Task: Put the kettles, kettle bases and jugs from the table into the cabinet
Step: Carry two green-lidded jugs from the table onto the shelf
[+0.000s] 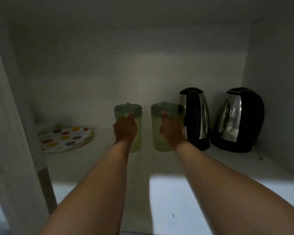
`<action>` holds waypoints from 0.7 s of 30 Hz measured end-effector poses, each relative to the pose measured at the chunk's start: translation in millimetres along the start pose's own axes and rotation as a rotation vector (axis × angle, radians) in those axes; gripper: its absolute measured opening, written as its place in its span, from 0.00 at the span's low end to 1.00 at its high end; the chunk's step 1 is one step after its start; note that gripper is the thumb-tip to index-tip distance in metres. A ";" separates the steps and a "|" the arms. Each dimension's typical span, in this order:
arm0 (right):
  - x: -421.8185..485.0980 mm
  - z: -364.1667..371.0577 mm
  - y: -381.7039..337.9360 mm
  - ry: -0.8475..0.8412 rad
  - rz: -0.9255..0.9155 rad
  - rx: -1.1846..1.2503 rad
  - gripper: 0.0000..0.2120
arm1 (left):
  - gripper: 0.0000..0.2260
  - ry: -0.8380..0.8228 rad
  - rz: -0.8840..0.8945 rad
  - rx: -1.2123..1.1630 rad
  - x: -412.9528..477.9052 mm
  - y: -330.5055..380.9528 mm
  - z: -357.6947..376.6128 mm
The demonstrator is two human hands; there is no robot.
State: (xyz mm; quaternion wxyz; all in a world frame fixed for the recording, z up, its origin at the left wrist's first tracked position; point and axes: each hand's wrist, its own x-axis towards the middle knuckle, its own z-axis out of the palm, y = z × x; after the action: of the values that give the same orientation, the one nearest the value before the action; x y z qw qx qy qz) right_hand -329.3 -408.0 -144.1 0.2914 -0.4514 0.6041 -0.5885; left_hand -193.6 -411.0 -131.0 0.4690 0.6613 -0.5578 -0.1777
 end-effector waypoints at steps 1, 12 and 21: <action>6.8 5.7 -1.1 -0.002 0.002 -0.004 0.13 | 0.26 -0.005 0.008 -0.002 9.5 -0.7 4.5; 32.6 10.7 -9.3 0.014 0.048 -0.121 0.27 | 0.32 -0.120 -0.011 0.171 51.5 2.0 25.9; -10.2 -20.8 0.6 0.001 -0.027 -0.342 0.37 | 0.31 0.041 0.117 0.287 -18.2 15.4 -4.7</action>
State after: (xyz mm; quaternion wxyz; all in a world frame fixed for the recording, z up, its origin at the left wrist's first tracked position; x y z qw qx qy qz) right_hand -343.5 -389.6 -143.7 0.2022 -0.5024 0.6893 -0.4813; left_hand -204.6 -391.7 -121.3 0.3903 0.6914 -0.6056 -0.0549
